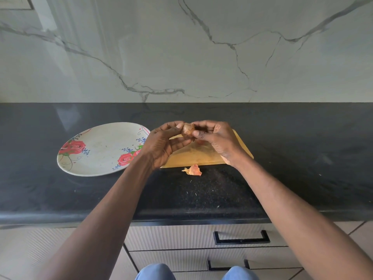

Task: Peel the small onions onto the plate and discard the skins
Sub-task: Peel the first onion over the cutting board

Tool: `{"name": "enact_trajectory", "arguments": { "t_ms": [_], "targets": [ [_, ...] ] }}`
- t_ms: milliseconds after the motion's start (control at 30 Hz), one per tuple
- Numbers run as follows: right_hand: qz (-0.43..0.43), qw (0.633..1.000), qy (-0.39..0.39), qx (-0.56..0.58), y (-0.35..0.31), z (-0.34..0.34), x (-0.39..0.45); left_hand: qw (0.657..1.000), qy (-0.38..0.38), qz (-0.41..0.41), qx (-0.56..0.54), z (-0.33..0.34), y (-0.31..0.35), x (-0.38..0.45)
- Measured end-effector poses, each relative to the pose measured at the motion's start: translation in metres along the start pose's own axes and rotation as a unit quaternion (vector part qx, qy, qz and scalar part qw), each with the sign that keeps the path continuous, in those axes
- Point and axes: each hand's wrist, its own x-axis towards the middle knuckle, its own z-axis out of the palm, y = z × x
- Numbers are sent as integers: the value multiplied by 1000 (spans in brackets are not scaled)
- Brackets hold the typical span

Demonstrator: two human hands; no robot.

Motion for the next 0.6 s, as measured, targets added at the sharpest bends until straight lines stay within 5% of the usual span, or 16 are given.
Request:
{"name": "enact_trajectory", "arguments": {
  "t_ms": [367, 600],
  "targets": [
    [-86, 989, 77, -95, 6, 6, 1, 1000, -2, 7, -10, 1, -5, 6],
    [-69, 990, 82, -96, 9, 6, 4, 1000, 10, 8, -19, 2, -5, 5]
  ]
}}
